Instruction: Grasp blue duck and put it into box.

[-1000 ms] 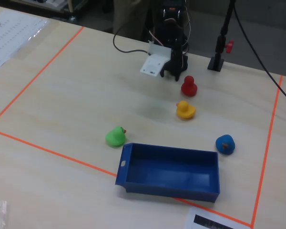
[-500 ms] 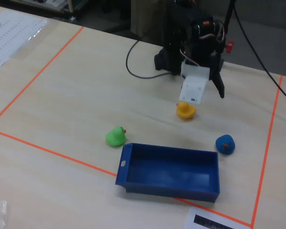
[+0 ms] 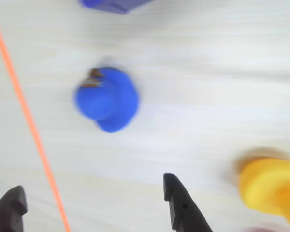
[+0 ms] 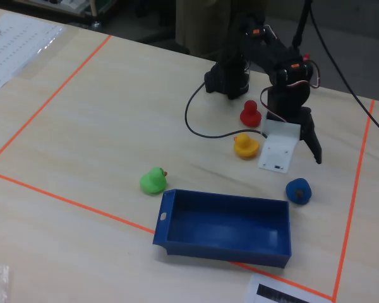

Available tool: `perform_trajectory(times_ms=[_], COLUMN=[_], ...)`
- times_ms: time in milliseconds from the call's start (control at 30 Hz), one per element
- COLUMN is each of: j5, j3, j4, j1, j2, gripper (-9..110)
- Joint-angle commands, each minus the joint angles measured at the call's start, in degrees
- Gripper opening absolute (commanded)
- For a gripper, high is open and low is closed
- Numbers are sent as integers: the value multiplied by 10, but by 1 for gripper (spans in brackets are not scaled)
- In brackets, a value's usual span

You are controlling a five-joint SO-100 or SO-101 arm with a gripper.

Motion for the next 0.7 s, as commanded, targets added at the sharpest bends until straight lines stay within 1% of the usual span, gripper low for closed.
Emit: perform_trajectory(times_ms=[0, 100, 667], j5=[10, 11, 9], j3=[-75, -104, -128], j4=[-4, -4, -71], j1=[-20, -24, -11], j2=[-25, -61, -133], gripper=[38, 37, 38])
